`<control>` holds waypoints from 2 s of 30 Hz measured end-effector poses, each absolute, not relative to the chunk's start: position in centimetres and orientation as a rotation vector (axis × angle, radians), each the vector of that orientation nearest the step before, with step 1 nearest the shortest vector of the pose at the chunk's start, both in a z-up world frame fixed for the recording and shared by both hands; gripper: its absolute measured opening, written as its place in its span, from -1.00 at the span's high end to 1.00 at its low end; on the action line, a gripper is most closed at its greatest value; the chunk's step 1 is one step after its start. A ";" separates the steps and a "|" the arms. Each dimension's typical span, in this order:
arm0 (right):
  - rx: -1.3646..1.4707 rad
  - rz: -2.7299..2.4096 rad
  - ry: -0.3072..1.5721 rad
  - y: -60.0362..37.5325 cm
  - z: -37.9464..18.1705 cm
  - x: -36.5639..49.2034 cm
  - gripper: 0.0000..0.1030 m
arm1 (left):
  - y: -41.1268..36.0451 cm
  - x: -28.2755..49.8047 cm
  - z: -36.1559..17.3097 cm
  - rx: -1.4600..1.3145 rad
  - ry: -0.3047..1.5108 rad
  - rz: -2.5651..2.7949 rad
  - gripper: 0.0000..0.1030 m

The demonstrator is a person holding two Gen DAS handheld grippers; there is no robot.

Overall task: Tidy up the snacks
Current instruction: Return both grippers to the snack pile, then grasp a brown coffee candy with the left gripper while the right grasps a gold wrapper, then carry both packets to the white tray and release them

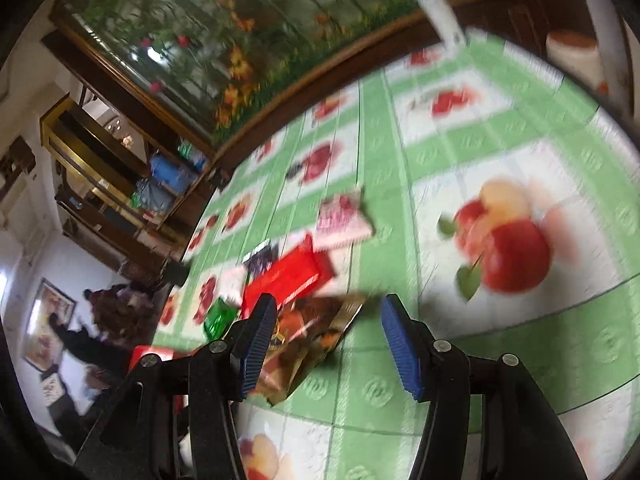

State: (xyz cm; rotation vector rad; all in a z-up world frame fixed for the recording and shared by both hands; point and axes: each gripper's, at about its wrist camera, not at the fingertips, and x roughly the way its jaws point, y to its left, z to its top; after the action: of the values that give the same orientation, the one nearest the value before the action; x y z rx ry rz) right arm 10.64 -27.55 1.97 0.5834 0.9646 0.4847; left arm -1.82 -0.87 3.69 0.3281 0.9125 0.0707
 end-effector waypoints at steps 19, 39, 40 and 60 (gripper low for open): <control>0.543 0.541 1.034 -22.7 -0.2 9.7 0.02 | -1.4 0.5 0.7 0.151 1.031 0.008 -0.63; 0.531 0.596 0.942 -23.1 1.6 9.5 0.57 | 0.3 -1.7 1.7 0.035 0.966 -0.049 0.41; 0.539 0.601 0.939 -23.2 1.6 9.5 0.57 | 0.3 -2.1 2.1 0.038 0.956 -0.048 0.41; 0.611 0.465 0.745 -25.0 3.3 8.6 0.57 | 13.0 -11.4 8.4 -0.027 0.736 0.221 0.40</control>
State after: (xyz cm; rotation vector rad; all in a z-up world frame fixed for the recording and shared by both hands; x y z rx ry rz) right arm 8.55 -25.04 3.26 0.6106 0.7450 0.4654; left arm -11.44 13.03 8.37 -0.0265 0.7363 0.2207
